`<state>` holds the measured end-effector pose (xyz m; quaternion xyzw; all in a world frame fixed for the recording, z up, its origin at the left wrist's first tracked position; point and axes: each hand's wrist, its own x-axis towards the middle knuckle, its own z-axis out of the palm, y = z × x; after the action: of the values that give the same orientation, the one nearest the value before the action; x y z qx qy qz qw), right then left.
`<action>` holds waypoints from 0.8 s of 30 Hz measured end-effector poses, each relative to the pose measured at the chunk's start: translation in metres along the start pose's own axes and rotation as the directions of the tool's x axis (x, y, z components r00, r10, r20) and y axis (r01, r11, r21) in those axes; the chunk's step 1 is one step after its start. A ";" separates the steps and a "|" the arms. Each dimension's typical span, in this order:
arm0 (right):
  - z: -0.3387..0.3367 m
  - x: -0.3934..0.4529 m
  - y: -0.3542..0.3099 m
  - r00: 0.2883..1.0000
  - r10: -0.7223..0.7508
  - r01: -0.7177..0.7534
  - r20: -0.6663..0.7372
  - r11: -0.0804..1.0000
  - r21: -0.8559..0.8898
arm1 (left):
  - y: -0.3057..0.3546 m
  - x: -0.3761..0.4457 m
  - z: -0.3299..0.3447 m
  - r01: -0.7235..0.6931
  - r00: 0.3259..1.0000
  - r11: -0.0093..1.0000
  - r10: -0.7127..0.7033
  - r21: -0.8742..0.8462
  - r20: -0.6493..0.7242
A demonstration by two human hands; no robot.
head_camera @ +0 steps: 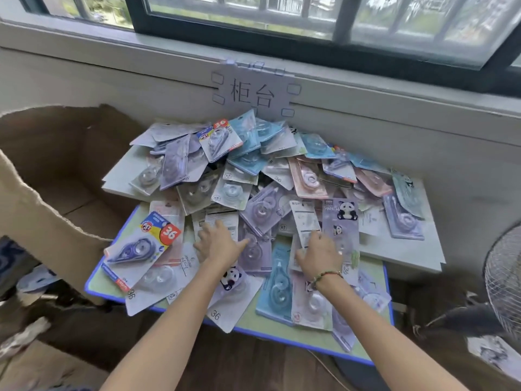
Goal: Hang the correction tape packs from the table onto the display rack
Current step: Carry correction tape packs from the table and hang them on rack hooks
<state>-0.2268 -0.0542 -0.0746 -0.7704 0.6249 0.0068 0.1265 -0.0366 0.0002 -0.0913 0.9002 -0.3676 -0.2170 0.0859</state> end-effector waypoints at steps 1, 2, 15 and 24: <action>-0.004 -0.001 0.001 1.000 -0.012 0.013 -0.020 0.999 0.051 | 0.002 0.001 0.001 0.001 1.000 1.000 -0.001 0.005 0.000; -0.009 -0.003 0.003 0.999 -0.017 0.022 -0.049 0.995 0.099 | 0.003 0.002 0.002 0.001 1.000 1.000 -0.001 0.005 0.007; -0.020 -0.012 0.025 0.969 0.124 -0.028 -0.213 0.914 0.405 | -0.010 -0.003 -0.010 -0.110 0.994 0.991 0.109 -0.071 -0.019; -0.019 -0.020 0.019 0.973 0.181 -0.105 -0.145 0.901 0.420 | -0.014 -0.013 -0.023 -0.190 0.978 0.945 0.207 0.268 -0.038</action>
<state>-0.2525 -0.0426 -0.0566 -0.6761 0.6761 -0.1848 0.2271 -0.0253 0.0192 -0.0707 0.8687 -0.4788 -0.1269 -0.0009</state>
